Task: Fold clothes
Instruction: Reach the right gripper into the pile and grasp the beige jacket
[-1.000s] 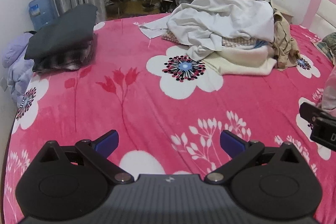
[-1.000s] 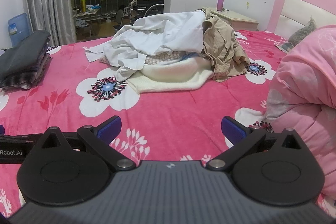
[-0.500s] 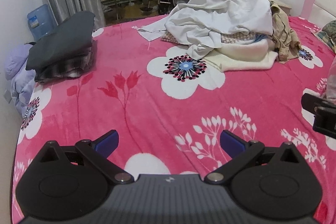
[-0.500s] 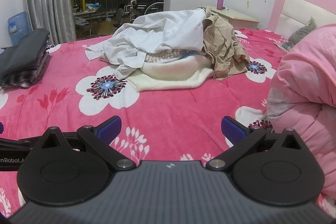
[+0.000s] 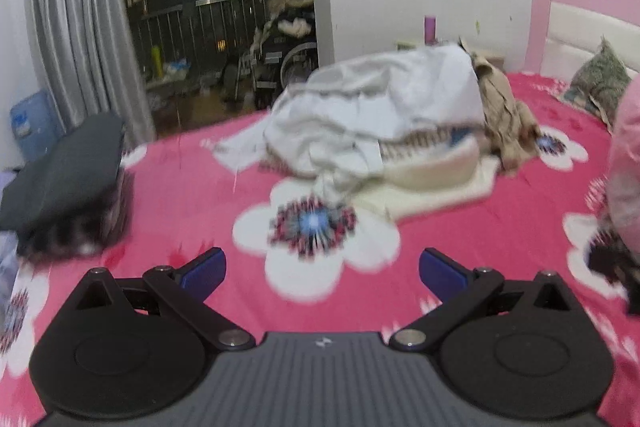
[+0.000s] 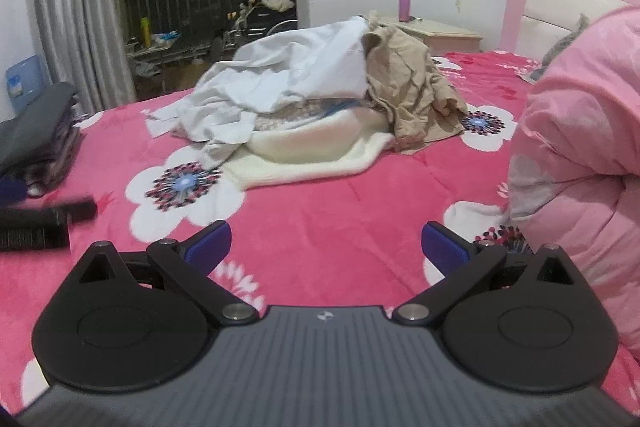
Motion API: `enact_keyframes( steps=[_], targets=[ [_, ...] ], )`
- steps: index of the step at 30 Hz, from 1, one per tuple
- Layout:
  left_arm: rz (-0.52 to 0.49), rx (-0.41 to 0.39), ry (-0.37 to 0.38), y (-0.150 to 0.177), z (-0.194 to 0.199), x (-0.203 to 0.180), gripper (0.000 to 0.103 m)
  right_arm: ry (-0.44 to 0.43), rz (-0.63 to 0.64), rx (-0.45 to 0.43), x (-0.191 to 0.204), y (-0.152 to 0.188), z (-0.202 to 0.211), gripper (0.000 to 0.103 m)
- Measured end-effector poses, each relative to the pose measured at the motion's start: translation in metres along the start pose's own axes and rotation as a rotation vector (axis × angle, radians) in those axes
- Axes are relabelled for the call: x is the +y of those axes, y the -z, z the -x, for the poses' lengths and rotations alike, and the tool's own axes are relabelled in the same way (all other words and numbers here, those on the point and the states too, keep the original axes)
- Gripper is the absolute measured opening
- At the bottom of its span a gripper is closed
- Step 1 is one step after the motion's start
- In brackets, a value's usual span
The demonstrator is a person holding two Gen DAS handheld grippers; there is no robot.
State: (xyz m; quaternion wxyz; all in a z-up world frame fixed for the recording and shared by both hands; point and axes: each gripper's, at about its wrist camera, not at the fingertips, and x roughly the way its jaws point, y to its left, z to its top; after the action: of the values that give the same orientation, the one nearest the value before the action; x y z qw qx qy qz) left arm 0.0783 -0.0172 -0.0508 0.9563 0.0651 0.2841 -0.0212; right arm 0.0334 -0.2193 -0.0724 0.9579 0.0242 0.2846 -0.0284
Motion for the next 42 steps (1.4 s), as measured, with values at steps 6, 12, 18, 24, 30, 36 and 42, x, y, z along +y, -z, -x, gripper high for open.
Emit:
enact_keyframes(
  steps=[6,12,18,24,30,36,42],
  targets=[
    [-0.032,-0.071,0.0,-0.019,-0.073,-0.011,0.103,0.012,0.003,-0.017,-0.019,-0.009,-0.04,0.102],
    [-0.052,-0.139,-0.005,-0.032,-0.149,-0.033,0.1,0.023,0.078,-0.083,-0.032,-0.035,-0.088,0.1],
    [-0.075,-0.203,0.023,-0.056,-0.205,-0.064,0.094,0.022,0.129,-0.198,-0.047,-0.094,-0.146,0.095],
    [-0.108,-0.221,0.035,-0.081,-0.24,-0.106,0.079,0.071,0.093,-0.234,-0.06,-0.172,-0.219,0.062],
    [-0.104,-0.189,0.047,-0.08,-0.254,-0.125,0.068,0.001,-0.093,-0.068,-0.081,-0.224,-0.301,0.044],
    [-0.084,-0.216,0.078,-0.074,-0.243,-0.123,0.068,0.013,-0.17,-0.006,-0.101,-0.227,-0.316,0.003],
    [-0.113,-0.297,0.245,-0.088,-0.222,-0.149,0.079,-0.094,-0.101,-0.117,-0.105,-0.227,-0.261,0.002]
  ],
)
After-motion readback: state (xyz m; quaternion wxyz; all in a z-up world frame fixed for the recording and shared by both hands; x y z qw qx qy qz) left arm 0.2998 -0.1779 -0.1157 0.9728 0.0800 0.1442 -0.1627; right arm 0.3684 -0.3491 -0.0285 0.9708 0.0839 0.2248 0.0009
